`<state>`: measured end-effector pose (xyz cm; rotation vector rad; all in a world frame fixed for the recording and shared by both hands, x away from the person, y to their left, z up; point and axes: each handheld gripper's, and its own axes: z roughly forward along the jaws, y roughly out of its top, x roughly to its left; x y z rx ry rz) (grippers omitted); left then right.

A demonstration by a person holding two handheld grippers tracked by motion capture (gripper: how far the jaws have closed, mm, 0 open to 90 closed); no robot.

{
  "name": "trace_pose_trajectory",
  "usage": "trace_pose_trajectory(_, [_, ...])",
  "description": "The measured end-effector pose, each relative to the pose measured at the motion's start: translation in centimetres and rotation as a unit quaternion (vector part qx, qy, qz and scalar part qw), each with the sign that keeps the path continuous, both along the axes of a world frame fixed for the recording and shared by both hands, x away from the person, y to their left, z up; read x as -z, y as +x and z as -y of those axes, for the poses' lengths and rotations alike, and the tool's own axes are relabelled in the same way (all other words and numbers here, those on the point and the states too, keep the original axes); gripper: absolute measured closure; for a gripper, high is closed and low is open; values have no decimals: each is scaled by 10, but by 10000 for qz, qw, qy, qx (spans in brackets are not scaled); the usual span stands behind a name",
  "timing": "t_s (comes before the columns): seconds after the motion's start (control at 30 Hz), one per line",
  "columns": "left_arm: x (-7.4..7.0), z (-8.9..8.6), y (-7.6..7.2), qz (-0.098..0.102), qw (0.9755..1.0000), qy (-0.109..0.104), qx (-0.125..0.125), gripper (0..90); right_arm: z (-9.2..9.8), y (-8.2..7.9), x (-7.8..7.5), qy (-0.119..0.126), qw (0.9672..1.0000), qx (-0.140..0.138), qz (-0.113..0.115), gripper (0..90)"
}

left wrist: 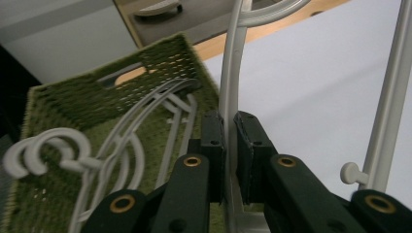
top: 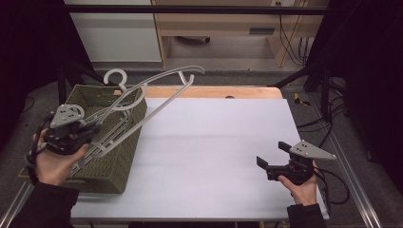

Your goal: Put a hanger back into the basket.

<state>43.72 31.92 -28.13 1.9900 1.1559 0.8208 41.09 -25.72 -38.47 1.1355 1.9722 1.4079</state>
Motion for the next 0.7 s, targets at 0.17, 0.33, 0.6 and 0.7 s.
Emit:
trace_pose_trajectory(0.17, [-1, -34, 8, 49, 9993, 48, -359, 825, 0, 0, 0, 4, 10000, 5, -17, 17])
trace_pose_trajectory(0.33, [4, -55, 11, 35, 9986, 116, -516, 825, -1, 1, 1, -14, 10000, 6, -25, 17])
trace_pose_trajectory(0.6, [20, -83, 22, -96, 9965, 265, -784, 825, -1, 2, 2, -28, 10000, 15, -27, 17])
trace_pose_trajectory(0.7, [28, -91, 24, -179, 9955, 332, -872, 825, -1, 1, 1, -1, 10000, 25, -29, 17])
